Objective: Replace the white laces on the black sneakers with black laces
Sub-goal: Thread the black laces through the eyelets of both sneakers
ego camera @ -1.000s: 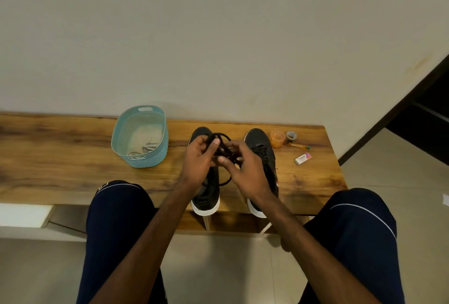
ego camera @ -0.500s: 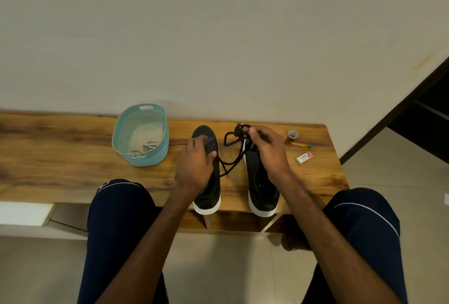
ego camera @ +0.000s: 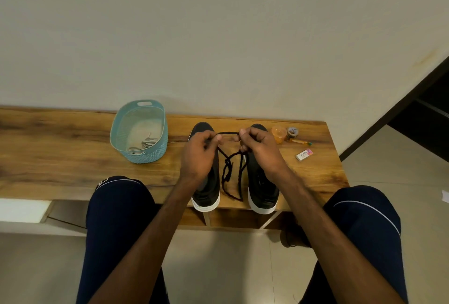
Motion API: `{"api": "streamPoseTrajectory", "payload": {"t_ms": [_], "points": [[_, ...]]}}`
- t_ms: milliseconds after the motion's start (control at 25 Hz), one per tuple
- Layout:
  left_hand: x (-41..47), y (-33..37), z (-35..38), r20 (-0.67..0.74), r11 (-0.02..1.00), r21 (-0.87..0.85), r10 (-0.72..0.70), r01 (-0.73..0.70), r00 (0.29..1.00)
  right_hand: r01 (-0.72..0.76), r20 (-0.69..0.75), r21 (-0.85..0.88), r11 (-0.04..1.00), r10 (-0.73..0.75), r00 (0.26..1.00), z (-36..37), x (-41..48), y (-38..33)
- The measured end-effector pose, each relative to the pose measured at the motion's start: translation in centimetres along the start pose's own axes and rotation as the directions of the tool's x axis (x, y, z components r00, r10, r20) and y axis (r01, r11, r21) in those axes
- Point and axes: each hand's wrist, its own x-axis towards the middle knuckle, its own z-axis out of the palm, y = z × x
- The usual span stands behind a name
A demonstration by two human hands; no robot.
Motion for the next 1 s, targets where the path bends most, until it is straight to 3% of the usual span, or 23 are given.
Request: {"api": "streamPoseTrajectory", "payload": {"t_ms": [80, 120, 200, 280, 320, 360, 440, 480, 560, 680, 800, 920, 1000], "points": [[0.5, -0.3, -0.9, -0.094, 0.993, 0.094, -0.057, 0.066, 0.994, -0.067, 0.071, 0.192, 0.979, 0.054, 0.996, -0.3, 0.0, -0.8], [0.7, -0.5, -1.2, -0.114, 0.969, 0.232, -0.057, 0.083, 0.992, -0.069, 0.095, 0.267, 0.961, 0.045, 0.994, -0.5, 0.1, -1.2], [0.9, -1.0, -1.9, -0.132, 0.817, 0.568, -0.027, 0.098, 0.991, -0.041, 0.107, 0.351, 0.935, 0.003, 0.994, -1.0, 0.4, -1.9], [1.2, -1.4, -2.5, -0.165, 0.71, 0.689, -0.046, 0.148, 0.985, -0.01, 0.107, 0.298, 0.954, -0.023, 0.994, -2.0, 0.6, -2.3], [1.4, -1.4, -2.7, -0.178, 0.717, 0.676, -0.064, 0.17, 0.982, 0.015, 0.1, 0.215, 0.977, -0.037, 0.994, -2.5, 0.7, -2.3], [1.6, -1.3, -2.9, -0.176, 0.792, 0.586, -0.081, 0.17, 0.981, 0.035, 0.089, 0.132, 0.991, -0.047, 0.995, -3.0, 0.7, -2.3], [1.9, -0.6, -2.7, -0.103, 0.987, 0.101, -0.115, 0.126, 0.988, 0.025, 0.033, 0.078, 0.997, -0.027, 0.999, -3.3, 0.8, -2.1], [1.7, 0.2, -2.5, -0.055, 0.981, -0.156, -0.121, 0.111, 0.991, 0.015, -0.008, 0.077, 0.997, -0.015, 1.0, -3.0, 0.9, -1.9], [1.2, 1.4, -1.8, 0.041, 0.928, -0.367, -0.055, 0.066, 0.998, 0.019, -0.053, 0.044, 0.999, -0.017, 0.998, -1.6, 1.0, -1.6], [0.2, 1.8, -0.8, 0.222, 0.88, -0.462, -0.004, 0.109, 0.975, 0.06, 0.037, -0.047, 0.997, -0.059, 0.998, 1.2, 0.7, -1.1], [0.1, 1.6, -0.8, 0.325, 0.925, -0.359, -0.001, 0.125, 0.946, 0.126, 0.109, -0.255, 0.959, -0.101, 0.989, 2.3, 0.3, -0.4], [0.5, 2.0, -1.4, 0.207, 0.983, -0.181, -0.003, 0.041, 0.978, 0.103, 0.126, -0.28, 0.955, -0.07, 0.99, 2.8, 0.1, -0.2], [0.8, 2.6, -1.3, 0.106, 0.978, -0.185, -0.078, 0.097, 0.991, 0.024, 0.179, -0.174, 0.984, 0.008, 0.984, 3.9, -0.2, -0.2]]}}
